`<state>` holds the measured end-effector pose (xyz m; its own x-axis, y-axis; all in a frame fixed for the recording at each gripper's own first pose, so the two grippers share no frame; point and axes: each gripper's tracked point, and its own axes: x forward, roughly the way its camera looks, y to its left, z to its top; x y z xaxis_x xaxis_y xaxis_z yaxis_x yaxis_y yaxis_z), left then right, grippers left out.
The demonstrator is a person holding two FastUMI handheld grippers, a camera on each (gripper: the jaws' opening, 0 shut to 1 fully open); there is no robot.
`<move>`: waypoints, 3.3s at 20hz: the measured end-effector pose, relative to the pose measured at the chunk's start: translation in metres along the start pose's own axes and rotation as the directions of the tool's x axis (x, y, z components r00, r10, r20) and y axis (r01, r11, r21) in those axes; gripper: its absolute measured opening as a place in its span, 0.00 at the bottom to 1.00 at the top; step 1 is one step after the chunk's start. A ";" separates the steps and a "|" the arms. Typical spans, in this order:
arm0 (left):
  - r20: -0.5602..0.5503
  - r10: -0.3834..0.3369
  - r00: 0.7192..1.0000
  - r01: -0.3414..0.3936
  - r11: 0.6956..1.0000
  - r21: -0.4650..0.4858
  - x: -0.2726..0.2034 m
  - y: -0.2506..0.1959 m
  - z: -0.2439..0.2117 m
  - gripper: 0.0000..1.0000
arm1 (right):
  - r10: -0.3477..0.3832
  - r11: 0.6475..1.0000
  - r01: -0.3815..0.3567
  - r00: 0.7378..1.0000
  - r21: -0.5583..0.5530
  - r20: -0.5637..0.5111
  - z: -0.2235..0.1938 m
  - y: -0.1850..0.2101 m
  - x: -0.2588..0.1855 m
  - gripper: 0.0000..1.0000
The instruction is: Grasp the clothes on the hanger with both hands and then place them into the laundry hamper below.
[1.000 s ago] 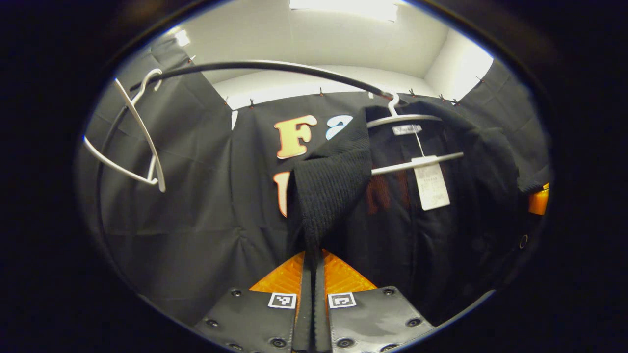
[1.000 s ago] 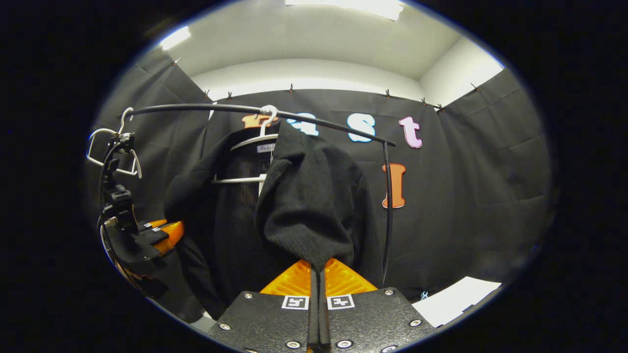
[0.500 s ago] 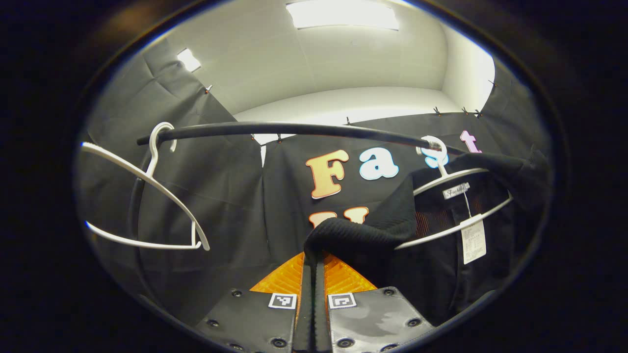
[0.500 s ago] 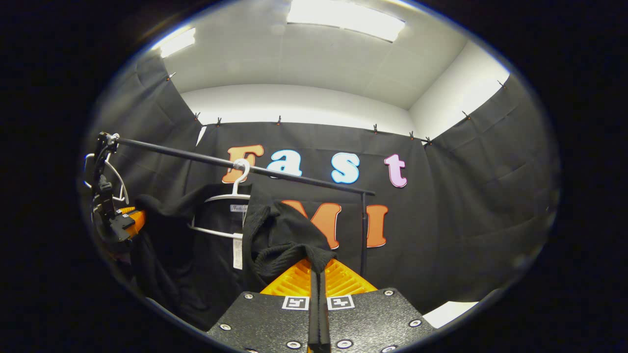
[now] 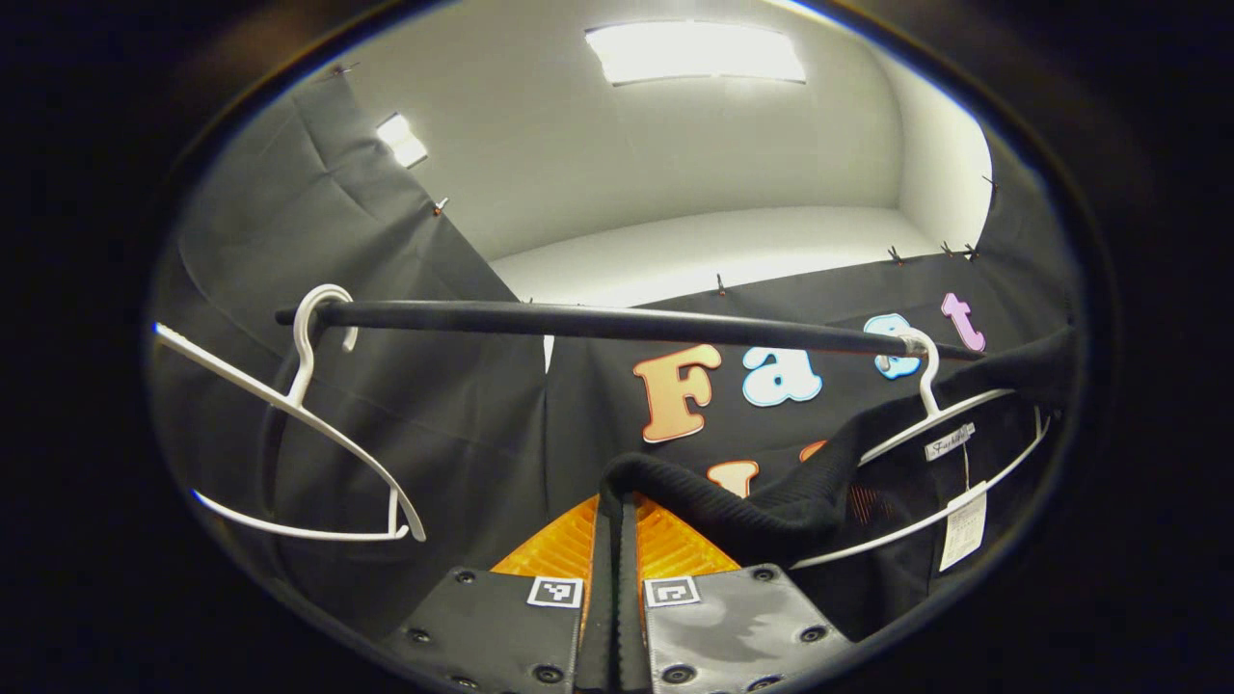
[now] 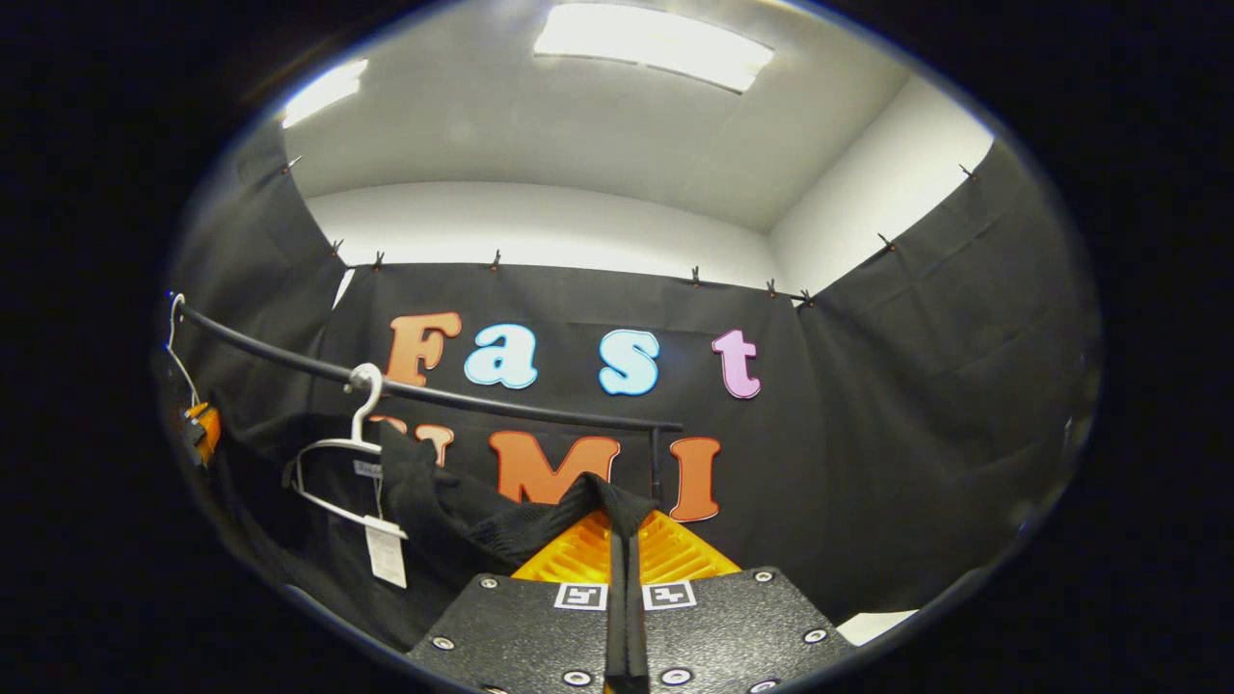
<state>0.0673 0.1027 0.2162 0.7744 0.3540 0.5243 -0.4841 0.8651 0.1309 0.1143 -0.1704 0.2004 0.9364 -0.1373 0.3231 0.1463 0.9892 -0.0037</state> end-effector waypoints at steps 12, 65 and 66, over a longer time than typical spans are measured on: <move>-0.013 -0.010 1.000 0.010 1.000 -0.016 0.005 -0.018 -0.014 0.10 | -0.024 0.998 0.022 0.999 -0.055 -0.026 -0.015 -0.034 0.152 0.00; -0.239 0.038 0.970 0.004 0.985 0.171 -0.027 0.030 -0.126 0.10 | 0.423 0.904 -0.384 0.868 0.189 -0.259 -0.199 0.198 -0.062 0.00; -0.257 0.014 0.966 0.027 0.988 0.153 -0.034 0.021 -0.128 0.10 | 0.426 0.903 -0.387 0.864 0.187 -0.267 -0.202 0.201 -0.065 0.00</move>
<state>0.0826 0.1546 0.0929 0.8464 0.4451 0.2923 -0.5198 0.8099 0.2718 0.1471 0.0270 -0.0123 0.9568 0.2895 0.0247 -0.2904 0.9557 0.0488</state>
